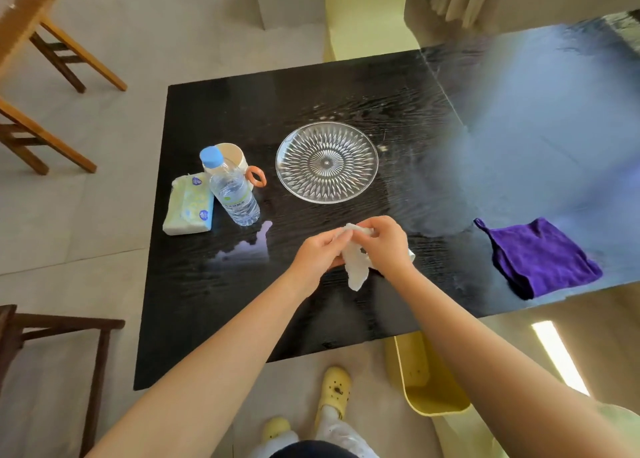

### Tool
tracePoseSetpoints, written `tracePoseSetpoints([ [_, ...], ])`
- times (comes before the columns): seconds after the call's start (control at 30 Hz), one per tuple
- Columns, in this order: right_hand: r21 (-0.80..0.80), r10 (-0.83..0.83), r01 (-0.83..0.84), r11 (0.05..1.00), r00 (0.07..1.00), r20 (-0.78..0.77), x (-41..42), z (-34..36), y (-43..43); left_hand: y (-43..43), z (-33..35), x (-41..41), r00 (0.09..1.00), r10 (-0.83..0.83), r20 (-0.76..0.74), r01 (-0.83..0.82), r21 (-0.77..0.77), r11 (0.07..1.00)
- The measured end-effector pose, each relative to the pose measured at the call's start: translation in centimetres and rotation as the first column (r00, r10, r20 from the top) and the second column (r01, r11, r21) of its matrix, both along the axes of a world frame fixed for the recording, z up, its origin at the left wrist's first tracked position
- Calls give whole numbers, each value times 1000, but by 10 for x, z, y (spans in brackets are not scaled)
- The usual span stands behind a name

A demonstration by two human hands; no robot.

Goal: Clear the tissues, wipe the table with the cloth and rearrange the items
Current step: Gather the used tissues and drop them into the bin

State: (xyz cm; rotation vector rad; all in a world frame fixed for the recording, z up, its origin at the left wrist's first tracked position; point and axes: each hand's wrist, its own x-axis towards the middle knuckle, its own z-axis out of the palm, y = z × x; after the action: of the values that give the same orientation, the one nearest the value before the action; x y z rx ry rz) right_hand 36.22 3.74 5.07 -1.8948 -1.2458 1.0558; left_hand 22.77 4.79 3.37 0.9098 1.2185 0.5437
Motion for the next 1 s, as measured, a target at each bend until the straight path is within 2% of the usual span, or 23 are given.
tracePoseSetpoints([
  [0.07, -2, -37, 37, 999, 999, -1, 9, 3, 3, 1, 4, 8, 998, -57, -5, 57, 60, 997],
  [0.17, -104, -68, 56, 993, 991, -113, 23, 6, 5, 6, 10, 21, 990, 21, -138, -10, 79, 997],
  [0.27, -81, -43, 34, 996, 993, -108, 41, 9, 5, 13, 14, 32, 980, 25, -198, -9, 81, 997],
  [0.3, -78, -56, 51, 996, 996, -71, 48, 7, 6, 14, 16, 35, 979, 20, -205, -3, 84, 996],
  [0.37, -96, -56, 66, 993, 993, 103, 62, -4, 7, 16, 17, 39, 974, 26, -225, -7, 84, 996],
  [0.43, -212, 30, 38, 977, 950, 311, 70, -19, 5, 16, 17, 40, 971, 38, -236, -20, 79, 997],
  [0.47, -306, 94, 23, 952, 926, 365, 70, -25, 3, 16, 17, 39, 971, 41, -235, -23, 80, 997],
  [0.53, -442, 203, -1, 897, 890, 408, 66, -41, -1, 14, 17, 37, 969, 44, -243, -24, 86, 996],
  [0.67, -465, 219, 6, 885, 877, 427, 53, -61, -9, 10, 19, 31, 967, 49, -251, -27, 91, 996],
  [0.73, -500, 190, 34, 865, 901, 390, 52, -62, -10, 10, 21, 27, 970, 41, -239, -20, 92, 996],
  [0.83, -509, 85, 59, 859, 963, 256, 58, -59, -13, 8, 24, 22, 975, 21, -222, 0, 95, 995],
  [0.9, -434, -60, 120, 893, 987, 150, 66, -54, -15, 8, 29, 20, 977, 27, -214, -5, 103, 995],
  [1.0, -310, -261, 235, 921, 964, -44, 75, -34, -14, 10, 39, 21, 981, 20, -195, 3, 116, 993],
])
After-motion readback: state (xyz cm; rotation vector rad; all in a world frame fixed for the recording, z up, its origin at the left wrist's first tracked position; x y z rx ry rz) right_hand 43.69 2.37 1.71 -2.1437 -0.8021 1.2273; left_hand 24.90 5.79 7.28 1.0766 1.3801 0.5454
